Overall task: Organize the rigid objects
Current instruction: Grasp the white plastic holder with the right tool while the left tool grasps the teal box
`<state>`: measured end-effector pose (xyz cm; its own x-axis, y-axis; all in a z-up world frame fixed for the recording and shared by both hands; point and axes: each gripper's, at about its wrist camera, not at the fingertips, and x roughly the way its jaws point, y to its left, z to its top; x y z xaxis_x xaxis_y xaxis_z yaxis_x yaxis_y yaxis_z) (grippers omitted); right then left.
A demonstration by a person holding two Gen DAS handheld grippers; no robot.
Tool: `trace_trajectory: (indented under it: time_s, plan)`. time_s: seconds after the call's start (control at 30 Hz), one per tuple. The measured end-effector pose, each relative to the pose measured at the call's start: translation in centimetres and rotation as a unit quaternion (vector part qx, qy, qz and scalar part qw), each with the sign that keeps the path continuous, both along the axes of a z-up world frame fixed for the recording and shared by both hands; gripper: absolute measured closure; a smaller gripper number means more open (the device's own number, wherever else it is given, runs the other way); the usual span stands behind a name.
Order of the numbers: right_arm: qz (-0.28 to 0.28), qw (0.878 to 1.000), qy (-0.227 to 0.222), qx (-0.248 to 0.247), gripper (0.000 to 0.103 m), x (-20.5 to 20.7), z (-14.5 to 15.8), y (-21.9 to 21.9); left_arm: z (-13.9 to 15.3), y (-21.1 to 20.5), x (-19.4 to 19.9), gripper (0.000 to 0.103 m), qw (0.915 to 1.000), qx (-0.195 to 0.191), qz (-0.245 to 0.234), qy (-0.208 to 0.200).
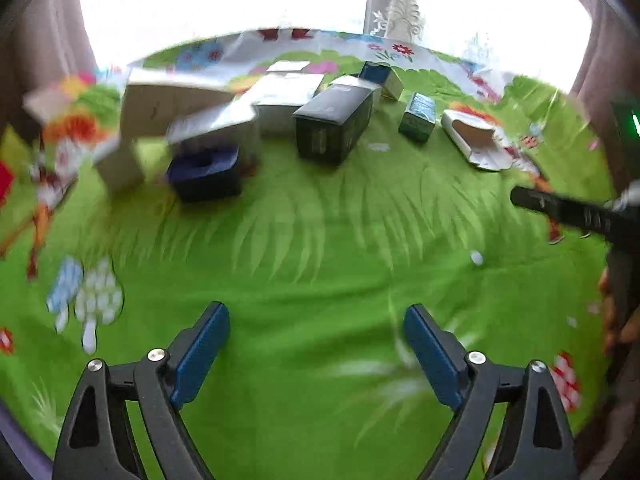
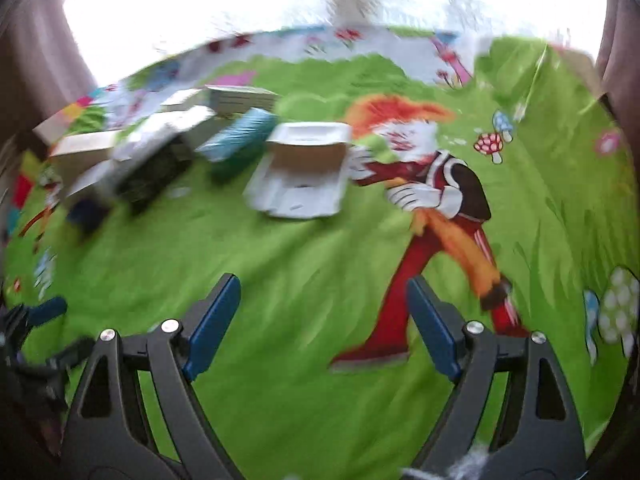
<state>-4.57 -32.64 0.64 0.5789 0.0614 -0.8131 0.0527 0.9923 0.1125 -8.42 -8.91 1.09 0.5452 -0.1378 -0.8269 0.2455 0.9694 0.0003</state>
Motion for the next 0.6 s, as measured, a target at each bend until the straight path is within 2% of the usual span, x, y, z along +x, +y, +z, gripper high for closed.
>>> trace_trajectory:
  time_s: [0.03, 0.1, 0.17, 0.23, 0.3, 0.37, 0.4, 0.47, 0.6]
  plan:
    - [-0.002, 1.000, 0.001, 0.004, 0.013, 0.7, -0.1, 0.0, 0.1, -0.5, 0.1, 0.011, 0.9999, -0.004, -0.009, -0.004]
    - [-0.008, 1.000, 0.000, 0.010, 0.010, 2.7, 0.2, 0.3, 0.1, -1.4, 0.2, 0.000, 0.9998, -0.001, -0.021, -0.004]
    - [-0.016, 1.000, 0.004, 0.012, 0.007, 5.1, 0.3, 1.2, 0.1, -1.4, 0.3, 0.000, 0.9995, -0.006, -0.029, -0.014]
    - [-0.026, 1.000, 0.010, -0.011, 0.007, 7.0, -0.1, 1.9, -0.4, -1.1, 0.6, 0.000, 0.9994, -0.007, -0.030, -0.014]
    - [-0.043, 0.997, 0.022, -0.059, 0.005, 9.2, -0.4, 2.5, -0.4, -1.3, 0.9, 0.000, 0.9994, -0.006, -0.032, -0.012]
    - [-0.047, 0.997, 0.021, -0.059, 0.004, 10.0, -0.9, 2.5, -0.5, -1.8, 1.5, 0.000, 0.9994, -0.005, -0.033, -0.009]
    - [-0.048, 0.997, 0.022, -0.061, 0.006, 10.1, -0.8, 2.4, -0.5, -2.2, 1.9, 0.000, 0.9993, -0.004, -0.036, -0.005]
    - [-0.047, 0.997, 0.016, -0.061, 0.036, 9.6, -0.3, 1.7, -0.6, -3.2, 3.0, 0.000, 0.9990, -0.001, -0.044, 0.006]
    - [-0.011, 0.998, 0.005, -0.063, 0.036, 5.1, -0.2, 0.2, -0.6, -6.4, 5.9, 0.000, 0.9973, 0.005, -0.069, 0.024]
